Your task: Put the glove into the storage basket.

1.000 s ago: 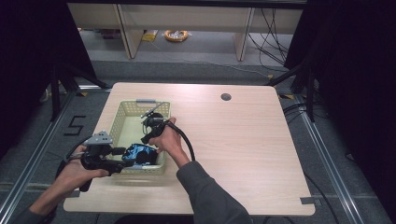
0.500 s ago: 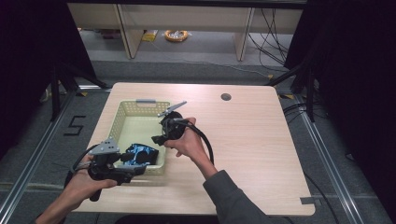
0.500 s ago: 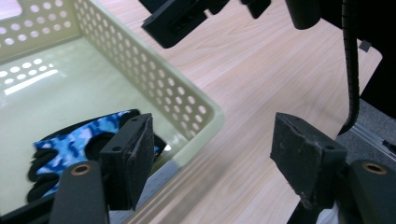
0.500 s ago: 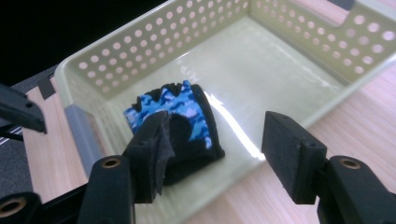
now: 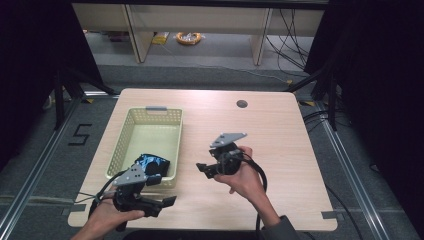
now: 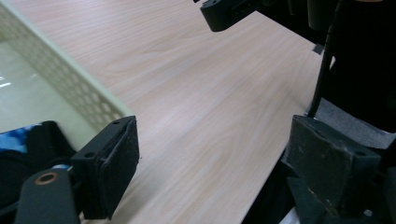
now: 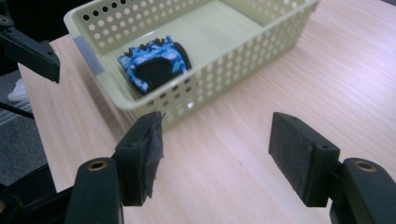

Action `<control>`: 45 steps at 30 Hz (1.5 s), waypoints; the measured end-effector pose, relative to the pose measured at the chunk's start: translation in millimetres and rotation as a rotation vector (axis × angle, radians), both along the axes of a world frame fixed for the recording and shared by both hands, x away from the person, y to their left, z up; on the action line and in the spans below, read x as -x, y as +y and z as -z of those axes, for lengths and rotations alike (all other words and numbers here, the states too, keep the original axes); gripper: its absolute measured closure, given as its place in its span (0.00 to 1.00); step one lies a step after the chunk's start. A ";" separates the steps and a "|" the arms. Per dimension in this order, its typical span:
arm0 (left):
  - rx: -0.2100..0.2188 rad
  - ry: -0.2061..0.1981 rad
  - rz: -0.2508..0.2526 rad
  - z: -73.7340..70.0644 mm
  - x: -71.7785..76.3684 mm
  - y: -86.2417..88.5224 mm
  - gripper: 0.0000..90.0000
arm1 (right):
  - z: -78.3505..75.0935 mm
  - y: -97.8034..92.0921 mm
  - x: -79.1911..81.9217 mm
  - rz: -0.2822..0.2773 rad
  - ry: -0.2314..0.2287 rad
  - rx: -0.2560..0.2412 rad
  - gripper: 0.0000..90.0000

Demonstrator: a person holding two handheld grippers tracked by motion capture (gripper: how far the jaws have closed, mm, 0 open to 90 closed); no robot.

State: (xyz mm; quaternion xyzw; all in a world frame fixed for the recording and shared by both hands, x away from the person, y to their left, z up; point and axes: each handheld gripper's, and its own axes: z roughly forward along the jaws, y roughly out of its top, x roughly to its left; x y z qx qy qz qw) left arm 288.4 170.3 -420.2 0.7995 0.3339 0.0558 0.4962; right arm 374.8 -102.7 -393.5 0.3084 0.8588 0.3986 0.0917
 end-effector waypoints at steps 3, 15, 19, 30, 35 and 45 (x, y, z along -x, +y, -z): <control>0.005 -0.008 0.007 5.4 9.0 -9.3 0.18 | 6.5 -22.6 12.3 0.034 -0.002 -0.031 0.38; -0.049 -0.022 0.003 31.6 20.8 -19.5 0.18 | 42.1 -77.3 47.5 0.118 0.024 -0.095 0.36; -0.055 -0.004 0.008 43.7 24.6 -18.3 0.18 | 55.1 -83.3 57.6 0.144 0.043 -0.117 0.35; -0.111 -0.017 0.004 73.0 26.4 -17.1 0.18 | 83.3 -92.4 78.9 0.150 0.052 -0.142 0.27; -0.152 -0.015 -0.004 80.6 26.2 -15.8 0.18 | 92.3 -91.9 89.7 0.146 0.053 -0.129 0.23; -0.204 -0.007 0.036 87.6 29.3 -19.8 0.18 | 103.9 -91.3 108.7 0.169 0.044 -0.088 0.22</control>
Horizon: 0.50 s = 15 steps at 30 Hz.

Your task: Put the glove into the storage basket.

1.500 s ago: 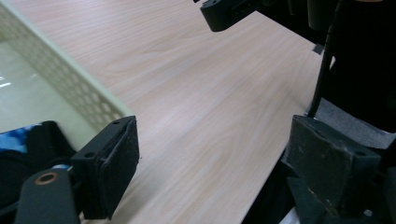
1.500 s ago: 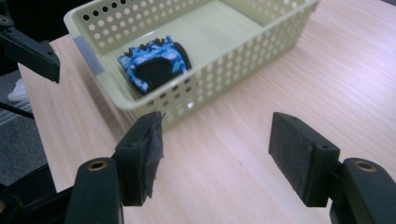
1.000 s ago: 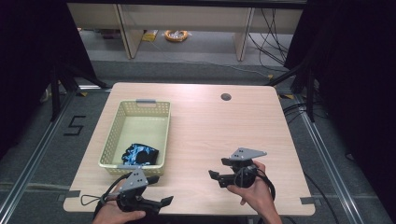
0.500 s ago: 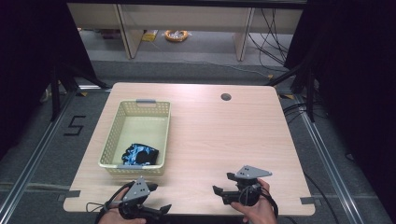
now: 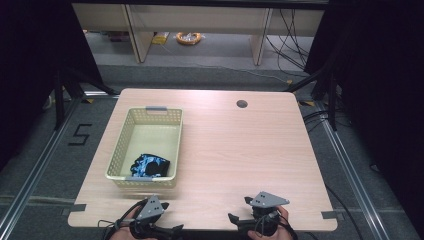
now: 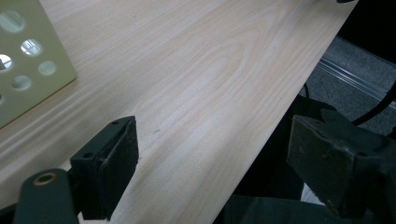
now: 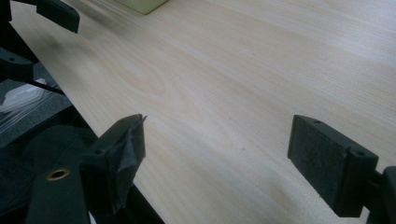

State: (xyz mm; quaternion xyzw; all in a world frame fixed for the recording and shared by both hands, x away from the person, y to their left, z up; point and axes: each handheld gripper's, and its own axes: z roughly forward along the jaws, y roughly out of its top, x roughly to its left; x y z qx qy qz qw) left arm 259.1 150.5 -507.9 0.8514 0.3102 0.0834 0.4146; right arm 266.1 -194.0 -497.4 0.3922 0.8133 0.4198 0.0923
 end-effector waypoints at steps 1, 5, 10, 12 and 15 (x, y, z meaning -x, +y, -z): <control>0.007 0.002 -0.001 0.8 0.0 -0.9 0.18 | 0.6 -1.2 0.4 -0.017 -0.007 0.011 0.22; 0.019 0.005 -0.015 2.0 -0.1 -1.6 0.18 | 2.8 -0.7 3.1 -0.018 -0.014 0.034 0.21; 0.040 0.004 -0.022 0.2 -0.5 -0.6 0.18 | 2.9 0.5 3.9 -0.023 -0.012 0.033 0.21; -0.007 -0.005 0.001 -1.1 -2.5 2.8 0.18 | 3.3 0.7 3.6 -0.029 -0.006 0.025 0.21; 0.022 0.006 -0.026 0.0 -1.8 1.0 0.18 | 2.6 -0.7 3.1 -0.025 -0.028 0.045 0.22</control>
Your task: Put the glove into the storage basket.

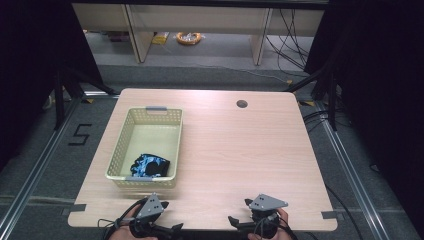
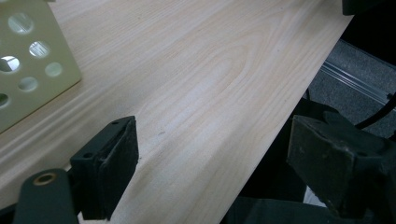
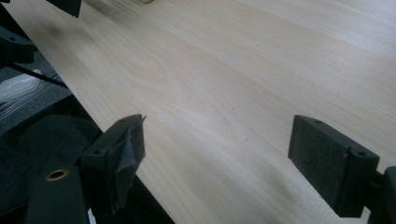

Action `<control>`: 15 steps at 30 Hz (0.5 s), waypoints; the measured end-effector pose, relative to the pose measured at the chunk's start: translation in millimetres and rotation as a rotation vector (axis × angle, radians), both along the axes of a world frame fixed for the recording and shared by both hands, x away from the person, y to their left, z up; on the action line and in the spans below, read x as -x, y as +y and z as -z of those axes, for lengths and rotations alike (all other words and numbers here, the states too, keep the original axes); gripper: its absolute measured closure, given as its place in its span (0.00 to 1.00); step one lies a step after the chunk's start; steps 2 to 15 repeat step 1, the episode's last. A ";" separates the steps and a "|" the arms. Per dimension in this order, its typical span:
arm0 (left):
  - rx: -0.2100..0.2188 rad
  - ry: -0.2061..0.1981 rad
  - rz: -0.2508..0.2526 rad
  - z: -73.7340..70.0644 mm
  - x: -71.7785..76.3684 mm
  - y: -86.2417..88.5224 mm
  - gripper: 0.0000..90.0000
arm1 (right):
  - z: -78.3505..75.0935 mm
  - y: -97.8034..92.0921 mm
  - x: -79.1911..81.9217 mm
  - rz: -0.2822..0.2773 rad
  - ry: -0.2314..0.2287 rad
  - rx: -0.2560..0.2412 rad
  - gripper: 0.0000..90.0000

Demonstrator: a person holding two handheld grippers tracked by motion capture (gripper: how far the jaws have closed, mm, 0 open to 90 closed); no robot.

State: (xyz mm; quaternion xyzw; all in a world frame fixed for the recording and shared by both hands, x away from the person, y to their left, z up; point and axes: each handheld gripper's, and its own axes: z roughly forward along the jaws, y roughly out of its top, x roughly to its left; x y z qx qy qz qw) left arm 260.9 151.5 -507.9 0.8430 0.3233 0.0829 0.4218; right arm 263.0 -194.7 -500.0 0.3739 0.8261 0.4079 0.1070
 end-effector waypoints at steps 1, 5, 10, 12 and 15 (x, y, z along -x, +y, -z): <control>0.002 -0.009 0.003 0.0 -1.4 0.4 0.18 | -0.3 -0.1 0.1 0.000 0.007 -0.004 0.22; 0.002 -0.009 0.003 0.0 -1.4 0.4 0.18 | -0.3 -0.1 0.1 0.000 0.007 -0.004 0.22; 0.002 -0.009 0.003 0.0 -1.4 0.4 0.18 | -0.3 -0.1 0.1 0.000 0.007 -0.004 0.22; 0.002 -0.009 0.003 0.0 -1.4 0.4 0.18 | -0.3 -0.1 0.1 0.000 0.007 -0.004 0.22; 0.002 -0.009 0.003 0.0 -1.4 0.4 0.18 | -0.3 -0.1 0.1 0.000 0.007 -0.004 0.22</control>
